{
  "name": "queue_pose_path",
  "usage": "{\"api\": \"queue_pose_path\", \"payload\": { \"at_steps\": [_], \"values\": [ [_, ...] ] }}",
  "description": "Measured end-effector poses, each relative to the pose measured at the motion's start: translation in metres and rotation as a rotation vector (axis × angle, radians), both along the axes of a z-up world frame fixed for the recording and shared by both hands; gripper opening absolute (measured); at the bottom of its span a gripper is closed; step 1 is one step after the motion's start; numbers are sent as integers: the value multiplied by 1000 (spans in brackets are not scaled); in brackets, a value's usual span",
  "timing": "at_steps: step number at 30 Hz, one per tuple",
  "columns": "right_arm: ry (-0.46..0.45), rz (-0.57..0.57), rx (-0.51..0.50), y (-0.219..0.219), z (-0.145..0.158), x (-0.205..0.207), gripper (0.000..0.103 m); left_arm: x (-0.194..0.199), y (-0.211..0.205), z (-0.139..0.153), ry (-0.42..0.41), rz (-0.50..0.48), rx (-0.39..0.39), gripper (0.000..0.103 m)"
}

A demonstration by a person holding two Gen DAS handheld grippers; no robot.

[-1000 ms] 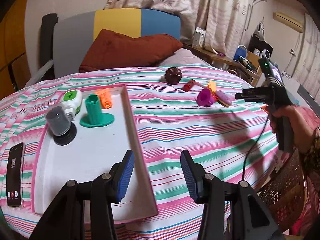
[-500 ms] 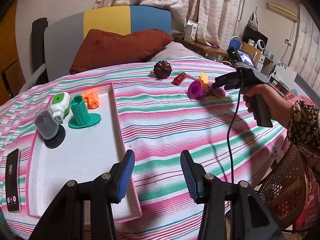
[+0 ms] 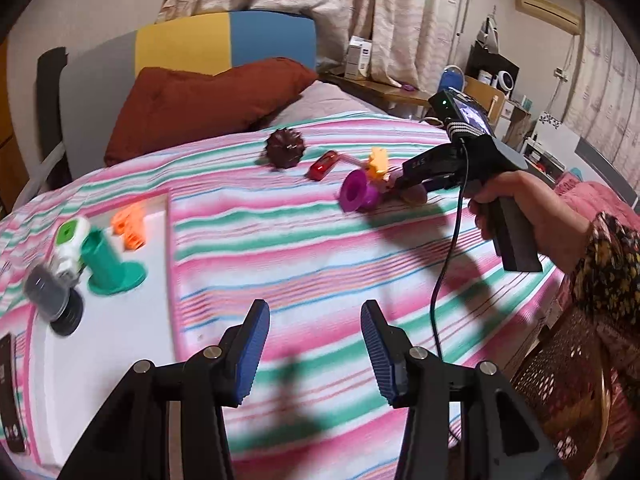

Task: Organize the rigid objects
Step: 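Grasp the magenta perforated toy with left tool while right tool grasps the purple oval toy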

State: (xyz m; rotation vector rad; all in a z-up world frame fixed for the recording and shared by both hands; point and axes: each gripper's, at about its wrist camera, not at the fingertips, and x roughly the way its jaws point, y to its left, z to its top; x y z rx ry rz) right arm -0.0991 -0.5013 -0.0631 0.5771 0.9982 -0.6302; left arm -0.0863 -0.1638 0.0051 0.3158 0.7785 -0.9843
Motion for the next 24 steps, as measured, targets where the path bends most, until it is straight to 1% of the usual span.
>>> {"api": "queue_pose_path", "payload": {
  "at_steps": [3, 4, 8, 11, 16, 20, 22, 24],
  "values": [
    [4, -45, 52, -7, -2, -9, 42, 5, -23, 1, 5, -9, 3, 48],
    [13, -48, 54, -7, -2, -10, 42, 8, -34, 1, 4, -11, 6, 48],
    [94, -40, 39, -5, -9, -7, 42, 21, -81, -3, -7, -21, 35, 48],
    [93, -39, 39, -6, -9, -7, 42, 35, -117, -5, 0, -16, 59, 48],
    [57, -63, 85, -13, -9, -11, 42, 54, -173, -11, 49, -17, 73, 48],
    [37, -76, 111, -17, -10, -13, 42, 64, -199, -20, 65, -47, 83, 48],
    [34, -79, 116, -17, -9, -13, 42, 72, -200, -25, 83, -34, 99, 48],
    [33, -80, 119, -22, -10, -14, 42, 82, -194, -27, 87, 3, 105, 48]
  ]
}}
